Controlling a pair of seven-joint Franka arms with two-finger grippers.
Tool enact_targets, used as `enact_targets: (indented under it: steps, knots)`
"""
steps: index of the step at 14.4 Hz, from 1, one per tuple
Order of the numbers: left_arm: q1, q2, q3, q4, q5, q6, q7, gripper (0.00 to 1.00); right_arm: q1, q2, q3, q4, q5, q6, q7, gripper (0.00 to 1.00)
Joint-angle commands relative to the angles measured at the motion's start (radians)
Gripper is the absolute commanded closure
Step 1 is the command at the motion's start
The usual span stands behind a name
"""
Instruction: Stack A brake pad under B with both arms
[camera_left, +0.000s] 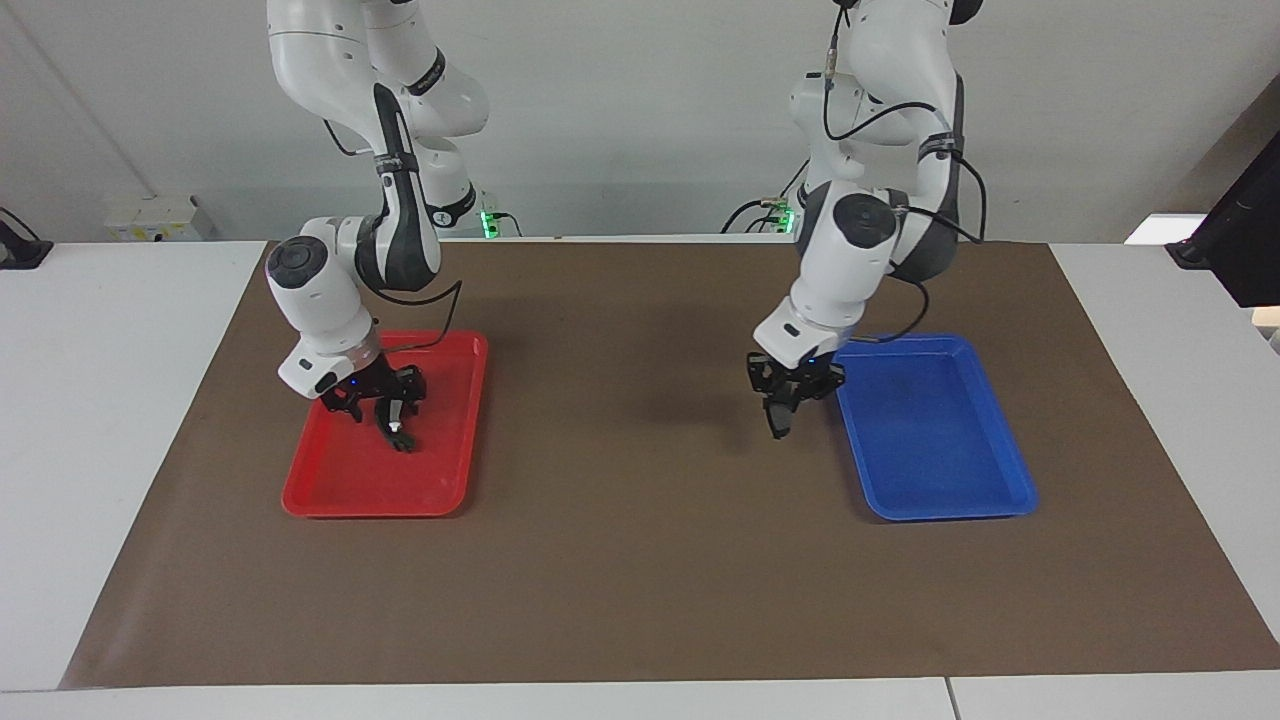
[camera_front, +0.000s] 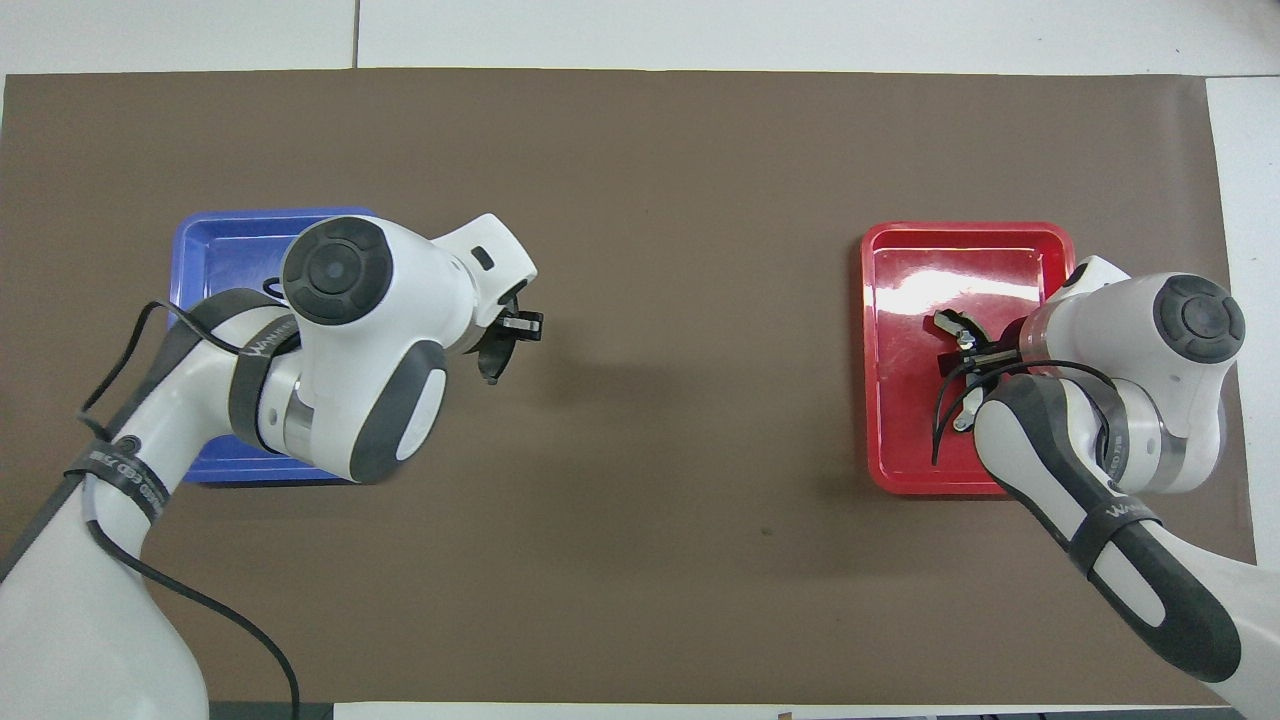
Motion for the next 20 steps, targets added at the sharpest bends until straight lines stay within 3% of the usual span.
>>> enact_targets:
  steps: [1, 2, 3, 4, 5, 8, 9, 11, 12, 16, 20]
  knots:
    - [-0.088, 0.032, 0.021, -0.005, -0.01, 0.05, -0.061, 0.99, -0.008, 0.001, 0.004, -0.01, 0.024, 0.018, -0.033, 0.32]
    - [-0.119, 0.055, 0.021, -0.005, -0.009, 0.078, -0.142, 0.99, -0.008, 0.001, 0.004, -0.01, 0.024, 0.017, -0.033, 0.49]
    - [-0.155, 0.083, 0.021, -0.006, -0.007, 0.122, -0.218, 0.99, -0.006, 0.001, 0.004, -0.009, 0.024, 0.015, -0.033, 0.75]
    - [-0.18, 0.109, 0.021, -0.005, -0.007, 0.151, -0.256, 0.99, -0.006, 0.002, 0.004, -0.006, 0.024, 0.014, -0.03, 0.94]
    - [-0.185, 0.129, 0.019, -0.005, -0.007, 0.176, -0.267, 0.99, -0.006, 0.002, 0.004, -0.001, 0.024, 0.011, -0.023, 1.0]
    - [-0.216, 0.152, 0.019, -0.005, -0.007, 0.213, -0.305, 0.99, -0.006, 0.002, 0.004, 0.009, 0.024, 0.0, -0.016, 1.0]
    - [-0.214, 0.167, 0.018, -0.008, -0.007, 0.242, -0.313, 0.91, -0.006, 0.001, 0.006, 0.02, 0.024, -0.021, -0.015, 1.0]
    - [-0.205, 0.171, 0.019, -0.006, -0.007, 0.248, -0.313, 0.55, -0.002, -0.002, 0.007, 0.078, 0.024, -0.112, -0.004, 1.0]
    - [-0.203, 0.171, 0.021, -0.006, -0.007, 0.253, -0.313, 0.03, 0.006, -0.004, 0.009, 0.109, 0.024, -0.155, 0.013, 1.0]
    - [-0.102, 0.154, 0.025, 0.003, -0.007, 0.228, -0.255, 0.01, 0.087, -0.008, 0.009, 0.215, 0.024, -0.293, 0.104, 1.0]
    - [0.068, 0.095, 0.025, 0.067, -0.007, 0.071, 0.052, 0.01, 0.254, 0.019, 0.009, 0.332, 0.021, -0.387, 0.389, 1.0]
